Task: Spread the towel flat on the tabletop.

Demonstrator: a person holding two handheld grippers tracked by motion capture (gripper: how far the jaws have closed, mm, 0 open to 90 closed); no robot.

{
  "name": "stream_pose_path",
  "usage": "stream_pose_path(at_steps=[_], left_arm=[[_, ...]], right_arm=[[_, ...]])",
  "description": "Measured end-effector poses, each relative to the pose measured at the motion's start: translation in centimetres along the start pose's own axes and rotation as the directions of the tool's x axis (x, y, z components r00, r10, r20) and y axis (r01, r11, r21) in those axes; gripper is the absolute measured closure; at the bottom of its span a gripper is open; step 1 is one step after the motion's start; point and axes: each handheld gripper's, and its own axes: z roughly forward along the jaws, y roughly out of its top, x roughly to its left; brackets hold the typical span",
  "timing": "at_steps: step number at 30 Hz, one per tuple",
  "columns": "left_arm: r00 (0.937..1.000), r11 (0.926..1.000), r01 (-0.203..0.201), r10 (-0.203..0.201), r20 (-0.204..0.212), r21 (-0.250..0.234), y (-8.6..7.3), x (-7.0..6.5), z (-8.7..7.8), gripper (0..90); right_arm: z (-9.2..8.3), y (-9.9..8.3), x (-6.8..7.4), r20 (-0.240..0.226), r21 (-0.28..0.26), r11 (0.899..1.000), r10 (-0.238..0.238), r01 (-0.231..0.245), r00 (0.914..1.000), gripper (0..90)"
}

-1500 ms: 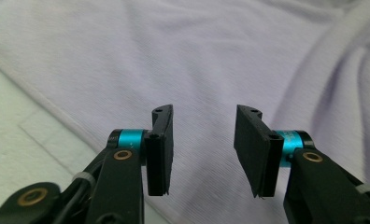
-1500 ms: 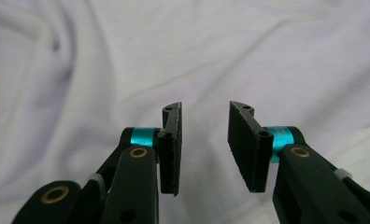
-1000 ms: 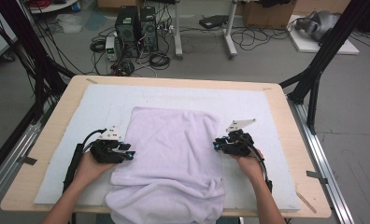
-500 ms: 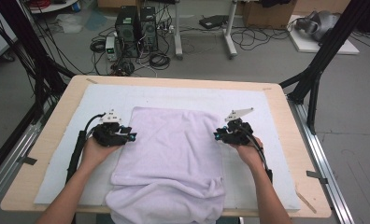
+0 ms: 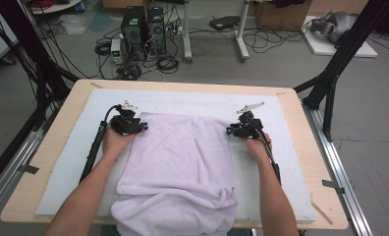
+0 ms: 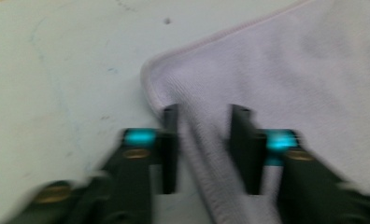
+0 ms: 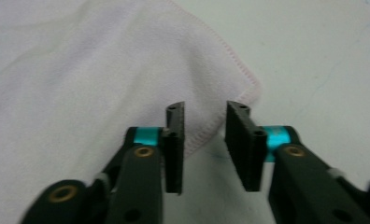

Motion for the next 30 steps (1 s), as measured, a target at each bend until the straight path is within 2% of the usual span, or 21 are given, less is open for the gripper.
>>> stream_pose_path(at_steps=[1, 2, 3, 4, 6, 7, 8, 9, 10, 11, 12, 13, 14, 15, 16, 18, 22, 24, 26, 27, 30], left_arm=[[1.0000, 0.9999, -0.009, 0.009, 0.001, 0.010, 0.2, -0.1, 0.1, 79.9], [0.9996, 0.9993, -0.028, 0.028, -0.009, 0.025, 0.6, -0.3, 0.2, 85.3], [0.9993, 0.9990, -0.035, 0.035, -0.016, 0.027, 0.8, -0.3, 0.2, 86.4], [0.9986, 0.9989, -0.044, 0.044, -0.029, 0.017, 1.2, -0.3, 0.1, 86.7], [0.9985, 0.9990, -0.032, 0.031, -0.044, -0.032, 2.0, 0.0, -0.4, 86.9], [0.9985, 0.9984, -0.022, 0.019, -0.052, -0.053, 2.6, 0.3, -0.9, 87.0], [0.9981, 0.9966, -0.022, 0.017, -0.059, -0.079, 3.5, 0.5, -1.3, 87.0], [0.9971, 0.9929, -0.029, 0.021, -0.074, -0.116, 4.3, 0.7, -1.8, 87.0], [0.9967, 0.9875, -0.018, 0.005, -0.081, -0.157, 5.5, 1.0, -2.5, 86.9], [0.9959, 0.9826, -0.014, -0.003, -0.091, -0.185, 6.1, 1.1, -2.9, 85.8], [0.9917, 0.9752, -0.012, -0.017, -0.128, -0.221, 7.0, 1.2, -3.4, 81.4], [0.9906, 0.9736, -0.011, -0.021, -0.135, -0.228, 7.3, 1.3, -3.6, 69.0], [0.9922, 0.9733, -0.005, -0.024, -0.123, -0.230, 7.5, 1.4, -3.8, 65.5], [0.9930, 0.9747, -0.009, -0.018, -0.117, -0.223, 7.4, 1.5, -3.9, 64.8], [0.9949, 0.9812, -0.007, -0.013, -0.100, -0.193, 7.1, 1.6, -3.9, 64.3], [0.9976, 0.9903, -0.005, -0.005, -0.069, -0.139, 6.4, 1.6, -3.7, 61.7], [0.9995, 0.9916, -0.017, 0.014, -0.029, -0.129, 4.6, 1.0, -4.1, 60.4], [0.9989, 0.9930, -0.045, 0.044, -0.014, -0.109, 3.6, 0.5, -4.5, 59.7], [0.9983, 0.9928, -0.057, 0.058, 0.001, -0.105, 2.7, 0.2, -5.1, 58.8], [0.9980, 0.9923, -0.061, 0.063, 0.010, -0.108, 2.4, 0.0, -5.4, 58.5], [0.9953, 0.9907, -0.088, 0.092, 0.032, -0.104, 1.1, -0.6, -6.5, 56.8]], right_arm=[[0.1, 0.1, 0.0, -0.036, 0.003, 1.000, -0.007, 0.007, 0.9993, 84.9], [0.1, 0.2, 0.1, -0.038, 0.009, 1.000, -0.009, 0.010, 0.9992, 86.2], [0.1, 0.5, -0.1, -0.037, 0.022, 1.000, 0.003, -0.002, 0.9993, 86.9], [0.1, 0.8, -0.1, -0.024, 0.027, 1.000, -0.001, 0.001, 0.9997, 87.3], [-0.6, 1.8, -0.4, 0.021, 0.014, 1.000, -0.011, 0.011, 0.9997, 87.5], [-1.3, 2.5, -0.6, 0.053, -0.011, 1.000, -0.026, 0.027, 0.9982, 87.5], [-2.0, 3.4, -0.9, 0.067, -0.020, 1.000, -0.016, 0.018, 0.9976, 87.5], [-2.8, 4.4, -1.1, 0.103, -0.037, 0.999, -0.036, 0.040, 0.9940, 87.5], [-3.6, 5.5, -1.2, 0.132, -0.053, 0.997, -0.045, 0.053, 0.9903, 87.3], [-4.6, 6.8, -1.5, 0.166, -0.090, 0.994, -0.052, 0.068, 0.9847, 85.7], [-5.1, 7.4, -1.7, 0.181, -0.114, 0.991, -0.044, 0.066, 0.9826, 84.5], [-5.7, 8.1, -1.8, 0.199, -0.142, 0.987, -0.052, 0.081, 0.9786, 78.9], [-5.9, 8.5, -1.8, 0.204, -0.151, 0.985, -0.055, 0.087, 0.9774, 71.8], [-5.9, 8.6, -1.9, 0.194, -0.170, 0.982, -0.052, 0.085, 0.9797, 68.5], [-5.7, 8.5, -1.8, 0.166, -0.169, 0.983, -0.039, 0.067, 0.9854, 65.4], [-4.9, 7.9, -1.5, 0.119, -0.119, 0.991, -0.043, 0.057, 0.9920, 61.1], [-3.8, 6.4, -0.3, 0.048, -0.041, 0.998, -0.051, 0.053, 0.9975, 54.5], [-3.7, 6.1, 0.4, 0.005, -0.002, 0.999, -0.046, 0.046, 0.9989, 53.1], [-4.0, 5.6, 1.5, 0.010, -0.039, 0.995, -0.088, 0.088, 0.9961, 53.4], [-4.2, 5.2, 2.1, -0.015, -0.053, 0.996, -0.079, 0.078, 0.9967, 52.9], [-4.7, 4.1, 3.4, -0.043, -0.075, 0.993, -0.093, 0.089, 0.9947, 51.6]])
